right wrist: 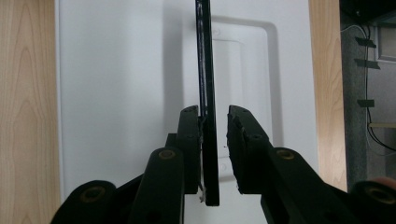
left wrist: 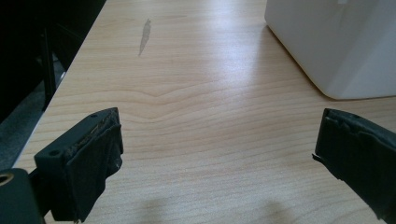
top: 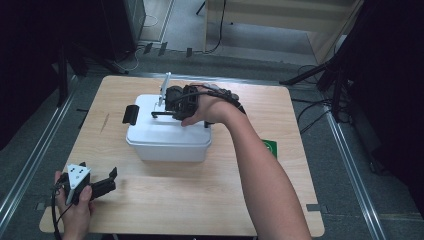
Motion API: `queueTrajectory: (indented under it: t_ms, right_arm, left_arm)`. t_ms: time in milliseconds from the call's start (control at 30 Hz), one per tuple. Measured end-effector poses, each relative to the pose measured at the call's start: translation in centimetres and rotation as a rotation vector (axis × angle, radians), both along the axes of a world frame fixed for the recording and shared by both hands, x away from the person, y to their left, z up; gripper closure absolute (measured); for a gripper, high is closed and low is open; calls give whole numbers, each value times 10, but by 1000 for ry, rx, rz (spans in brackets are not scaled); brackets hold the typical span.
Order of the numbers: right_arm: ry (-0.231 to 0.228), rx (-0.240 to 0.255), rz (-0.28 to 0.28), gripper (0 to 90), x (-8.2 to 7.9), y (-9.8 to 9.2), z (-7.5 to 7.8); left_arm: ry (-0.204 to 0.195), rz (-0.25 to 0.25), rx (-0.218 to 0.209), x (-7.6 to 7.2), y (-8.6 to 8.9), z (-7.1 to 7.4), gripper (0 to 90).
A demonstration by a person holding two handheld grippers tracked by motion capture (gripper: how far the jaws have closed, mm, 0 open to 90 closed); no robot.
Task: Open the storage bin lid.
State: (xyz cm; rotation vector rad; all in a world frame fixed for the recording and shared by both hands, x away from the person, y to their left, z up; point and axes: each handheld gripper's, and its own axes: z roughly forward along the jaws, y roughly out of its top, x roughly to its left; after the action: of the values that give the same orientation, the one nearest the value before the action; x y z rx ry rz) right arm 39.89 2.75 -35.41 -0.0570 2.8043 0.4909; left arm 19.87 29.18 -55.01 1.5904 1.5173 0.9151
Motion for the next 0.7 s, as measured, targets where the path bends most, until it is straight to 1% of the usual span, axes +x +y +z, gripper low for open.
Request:
queueTrajectory:
  t_ms: [33, 67, 100, 167, 200, 300, 333, 367, 500, 567, 600, 633, 667, 700]
  right_arm:
    - [0, 0, 0, 764, 0, 0, 0]
    - [-7, -5, 25, 776, 2, 2, -1]
    - [-4, -4, 28, 784, 2, 3, -2]
    - [-1, -6, 19, 794, 2, 4, -2]
    - [-2, -5, 29, 802, 2, 5, -1]
    - [-7, -11, 16, 818, 1, 6, -1]
    - [-18, -6, 29, 836, 2, 7, 0]
    - [-18, -3, 26, 840, 2, 7, 0]
    - [-27, -17, 40, 851, 1, 9, 1]
    - [-30, -19, 41, 852, 0, 9, 1]
    - [-29, -27, 32, 853, -1, 9, 1]
    - [-35, -19, 59, 854, 0, 9, 2]
    - [-39, -18, 59, 855, 0, 9, 3]
    - [-32, -22, 48, 855, -2, 9, 4]
  left_arm:
    - [0, 0, 0, 0, 0, 0, 16]
    - [1, 0, -1, 0, 0, 0, 16]
    - [1, 0, -2, 0, 0, 0, 16]
    - [1, -1, -2, 0, 0, 0, 16]
    - [1, -1, -3, 0, 0, 0, 16]
    - [2, 0, -2, 0, 0, 0, 16]
    - [3, -1, -3, 0, 0, 0, 16]
    - [4, -1, -3, 0, 0, 0, 16]
    - [5, -1, -3, 0, 0, 0, 16]
    - [5, -1, -3, 0, 0, 0, 16]
    - [5, -1, -3, 0, 0, 0, 16]
    - [5, -1, -3, 0, 0, 0, 16]
    - [5, -1, -3, 0, 0, 0, 16]
    - [5, -1, -3, 0, 0, 0, 16]
